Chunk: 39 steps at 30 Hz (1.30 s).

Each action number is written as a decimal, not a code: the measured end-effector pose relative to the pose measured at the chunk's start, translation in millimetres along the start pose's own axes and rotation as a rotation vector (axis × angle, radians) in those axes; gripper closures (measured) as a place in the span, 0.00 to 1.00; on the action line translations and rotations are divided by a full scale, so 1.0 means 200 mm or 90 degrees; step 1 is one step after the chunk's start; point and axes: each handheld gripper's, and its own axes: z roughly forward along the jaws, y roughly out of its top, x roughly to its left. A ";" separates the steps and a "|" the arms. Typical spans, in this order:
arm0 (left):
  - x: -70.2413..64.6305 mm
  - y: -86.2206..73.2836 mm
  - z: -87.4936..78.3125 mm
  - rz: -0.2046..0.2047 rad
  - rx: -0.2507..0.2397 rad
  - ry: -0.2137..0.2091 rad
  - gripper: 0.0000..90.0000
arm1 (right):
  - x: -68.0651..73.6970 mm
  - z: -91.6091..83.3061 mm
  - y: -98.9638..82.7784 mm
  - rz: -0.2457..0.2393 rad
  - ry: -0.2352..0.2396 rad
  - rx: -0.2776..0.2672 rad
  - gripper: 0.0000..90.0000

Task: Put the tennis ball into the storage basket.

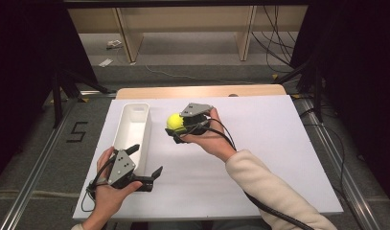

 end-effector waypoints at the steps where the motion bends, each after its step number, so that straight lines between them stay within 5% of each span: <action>1: 0.00 0.00 0.00 0.000 0.000 0.000 0.00 | 0.00 0.00 0.00 0.000 0.000 0.000 0.30; 39: 0.01 0.00 0.00 0.013 -0.003 0.014 0.00 | 0.02 0.05 0.04 -0.007 0.008 -0.001 0.30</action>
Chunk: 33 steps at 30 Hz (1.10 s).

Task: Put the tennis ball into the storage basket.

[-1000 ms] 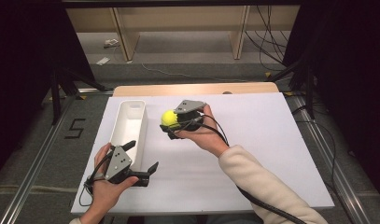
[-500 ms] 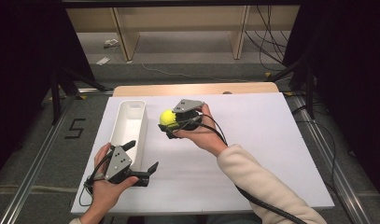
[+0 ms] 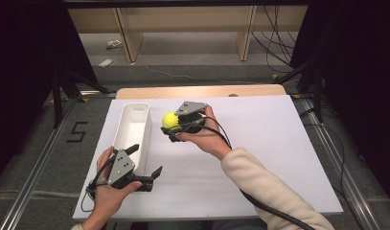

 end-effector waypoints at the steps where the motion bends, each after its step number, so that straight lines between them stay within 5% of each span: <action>1: 0.00 0.00 0.00 0.000 0.000 0.000 0.00 | 0.00 0.00 0.00 -0.001 0.000 -0.001 0.30; 33: 0.00 0.00 0.00 -0.006 0.001 -0.002 0.00 | 0.01 0.03 0.06 -0.007 0.003 -0.005 0.30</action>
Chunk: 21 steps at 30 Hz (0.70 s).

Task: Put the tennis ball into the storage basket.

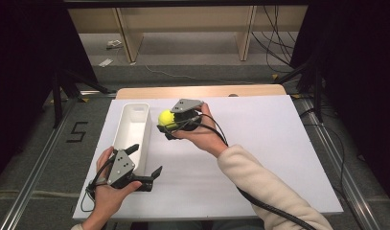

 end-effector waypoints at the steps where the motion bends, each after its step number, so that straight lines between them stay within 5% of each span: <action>1: 0.00 0.00 0.00 0.000 0.000 0.000 0.00 | 0.00 0.00 0.00 -0.001 0.000 -0.001 0.30; 6: 0.00 0.00 0.00 0.000 0.000 0.000 0.00 | 0.00 0.01 0.01 -0.001 0.000 0.000 0.30; 7: 0.06 0.03 -0.01 0.123 0.002 0.016 0.00 | 0.00 0.01 0.01 -0.003 0.000 -0.001 0.30; 9: 0.08 0.03 0.00 0.151 0.004 0.002 0.00 | 0.00 0.01 0.01 -0.002 0.000 -0.001 0.30; 21: 0.08 0.04 0.00 0.152 0.002 0.012 0.00 | 0.00 0.02 0.03 -0.002 0.000 -0.002 0.30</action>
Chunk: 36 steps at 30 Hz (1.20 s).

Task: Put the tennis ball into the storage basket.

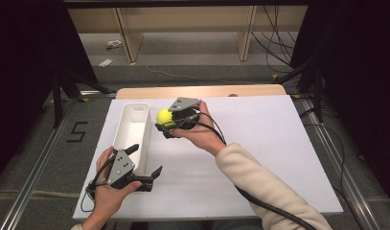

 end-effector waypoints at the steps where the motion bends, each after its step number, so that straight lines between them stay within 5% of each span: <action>1: 0.00 0.00 0.00 0.001 0.000 0.000 0.00 | 0.00 0.00 0.00 0.000 -0.001 0.001 0.30; 8: 0.01 0.00 0.00 0.007 0.000 0.000 0.00 | 0.00 0.01 0.01 -0.004 0.000 0.001 0.30; 9: -0.09 -0.02 0.00 -0.158 -0.001 -0.017 0.00 | 0.00 0.01 0.01 -0.003 -0.001 0.001 0.30; 36: -0.09 -0.01 0.00 -0.158 -0.002 -0.017 0.00 | 0.01 0.04 0.04 -0.001 0.005 0.000 0.30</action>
